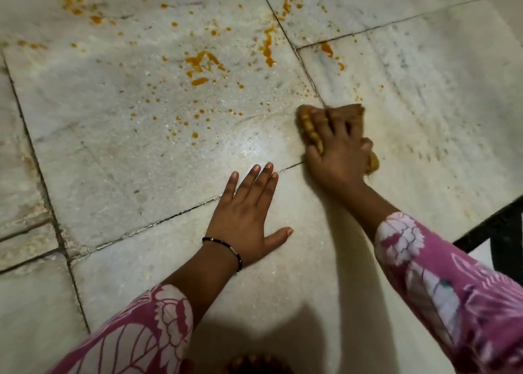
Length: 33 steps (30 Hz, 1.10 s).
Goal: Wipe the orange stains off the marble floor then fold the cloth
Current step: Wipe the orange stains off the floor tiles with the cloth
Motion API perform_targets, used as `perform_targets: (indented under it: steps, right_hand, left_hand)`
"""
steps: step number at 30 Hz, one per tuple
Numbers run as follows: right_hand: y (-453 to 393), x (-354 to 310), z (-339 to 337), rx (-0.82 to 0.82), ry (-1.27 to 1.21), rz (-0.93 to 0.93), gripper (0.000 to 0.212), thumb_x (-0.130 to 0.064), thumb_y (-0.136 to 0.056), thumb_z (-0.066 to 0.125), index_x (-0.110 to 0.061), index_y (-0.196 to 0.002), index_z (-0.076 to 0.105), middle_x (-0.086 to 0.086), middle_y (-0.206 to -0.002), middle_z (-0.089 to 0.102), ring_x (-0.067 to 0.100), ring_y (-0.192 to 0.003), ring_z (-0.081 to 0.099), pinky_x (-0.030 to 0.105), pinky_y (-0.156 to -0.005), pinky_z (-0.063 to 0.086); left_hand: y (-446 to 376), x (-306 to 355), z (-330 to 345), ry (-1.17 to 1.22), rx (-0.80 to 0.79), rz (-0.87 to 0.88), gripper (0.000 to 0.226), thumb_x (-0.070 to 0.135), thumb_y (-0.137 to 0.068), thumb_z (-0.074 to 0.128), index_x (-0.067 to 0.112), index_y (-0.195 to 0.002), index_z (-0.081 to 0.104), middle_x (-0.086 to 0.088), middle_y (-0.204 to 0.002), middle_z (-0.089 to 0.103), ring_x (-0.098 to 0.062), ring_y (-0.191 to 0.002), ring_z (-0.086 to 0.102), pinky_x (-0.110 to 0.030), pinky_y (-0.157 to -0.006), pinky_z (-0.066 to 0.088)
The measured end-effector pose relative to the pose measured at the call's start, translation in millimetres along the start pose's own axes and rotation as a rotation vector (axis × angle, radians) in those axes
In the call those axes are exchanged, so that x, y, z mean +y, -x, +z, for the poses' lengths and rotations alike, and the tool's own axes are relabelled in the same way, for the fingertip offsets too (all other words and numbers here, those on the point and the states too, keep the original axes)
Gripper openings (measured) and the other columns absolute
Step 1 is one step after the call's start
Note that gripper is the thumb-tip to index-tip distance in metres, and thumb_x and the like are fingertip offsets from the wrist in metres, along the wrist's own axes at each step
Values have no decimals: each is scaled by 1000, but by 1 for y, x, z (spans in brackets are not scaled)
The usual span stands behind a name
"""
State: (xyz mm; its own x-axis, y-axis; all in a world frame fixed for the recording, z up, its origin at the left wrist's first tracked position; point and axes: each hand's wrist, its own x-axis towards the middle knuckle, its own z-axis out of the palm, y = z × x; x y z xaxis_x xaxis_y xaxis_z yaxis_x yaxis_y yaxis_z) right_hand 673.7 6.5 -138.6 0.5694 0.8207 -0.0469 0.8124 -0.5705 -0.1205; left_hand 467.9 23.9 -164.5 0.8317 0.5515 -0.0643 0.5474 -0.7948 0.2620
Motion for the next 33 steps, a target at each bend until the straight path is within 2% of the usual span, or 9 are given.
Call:
perform_targets:
  steps: [2, 7, 10, 14, 17, 20, 26, 29, 33]
  right_hand:
    - [36, -15, 3, -44, 31, -181, 70, -46, -80, 39, -37, -148, 26, -1, -156, 25, 31, -137, 21, 55, -101, 24]
    - [120, 38, 5, -54, 48, -265, 68, -46, -79, 36, -38, -147, 30, -1, -154, 31, 35, -128, 34, 52, -96, 30]
    - [110, 80, -5, -43, 67, -107, 66, -45, -79, 33, -35, -145, 35, 3, -152, 35, 37, -128, 35, 48, -89, 31]
    - [52, 63, -13, -42, 154, 43, 70, -50, -78, 23, -36, -147, 30, 3, -153, 32, 34, -132, 26, 49, -87, 31]
    - [41, 23, -10, -79, 137, -91, 71, -51, -77, 26, -36, -147, 30, 0, -155, 28, 35, -135, 25, 52, -92, 30]
    - [91, 4, -1, -81, 109, -245, 67, -48, -81, 34, -38, -147, 30, -3, -155, 27, 34, -134, 27, 51, -94, 30]
    - [170, 95, -15, -121, 60, -372, 54, -53, -91, 28, -40, -143, 33, 11, -143, 40, 36, -120, 44, 54, -89, 39]
    - [148, 133, -30, -109, 151, -244, 56, -50, -84, 32, -42, -139, 37, 16, -137, 43, 33, -112, 38, 51, -82, 39]
    - [81, 129, -32, -94, 140, 46, 69, -57, -77, 25, -42, -144, 33, 14, -138, 35, 32, -120, 30, 48, -87, 33]
  left_hand:
    - [0, 0, -1, -5, -4, -4, 90, 70, -83, 30, 11, -149, 21, -6, -158, 16, -19, -145, 9, -46, -116, 5]
    - [0, -1, 1, 11, 6, 10, 89, 70, -83, 30, 10, -149, 21, -6, -157, 16, -20, -145, 11, -46, -116, 5]
    - [1, -2, 2, 16, 5, 12, 89, 70, -84, 30, 10, -150, 20, -6, -158, 15, -20, -145, 9, -46, -116, 3]
    - [1, -1, 2, 13, 1, 13, 89, 70, -84, 29, 11, -150, 18, -6, -158, 13, -19, -145, 8, -46, -116, 4]
    - [0, -1, 0, -3, -6, 9, 90, 70, -84, 29, 10, -150, 17, -6, -158, 14, -20, -145, 9, -46, -116, 5]
    - [1, 0, 0, 0, -14, 8, 90, 71, -84, 29, 10, -150, 18, -7, -158, 15, -20, -145, 11, -47, -115, 6]
    - [1, -1, -2, -30, -48, 10, 91, 73, -83, 17, 13, -151, 4, -3, -159, -1, -15, -145, -6, -44, -117, -5]
    - [0, -1, -4, -41, -63, 6, 92, 74, -82, 15, 15, -151, -2, -1, -158, -8, -14, -144, -12, -43, -117, -7]
    - [-1, 0, -5, -35, -82, -5, 94, 75, -80, 12, 15, -151, -1, 0, -158, -10, -14, -144, -12, -44, -118, -6]
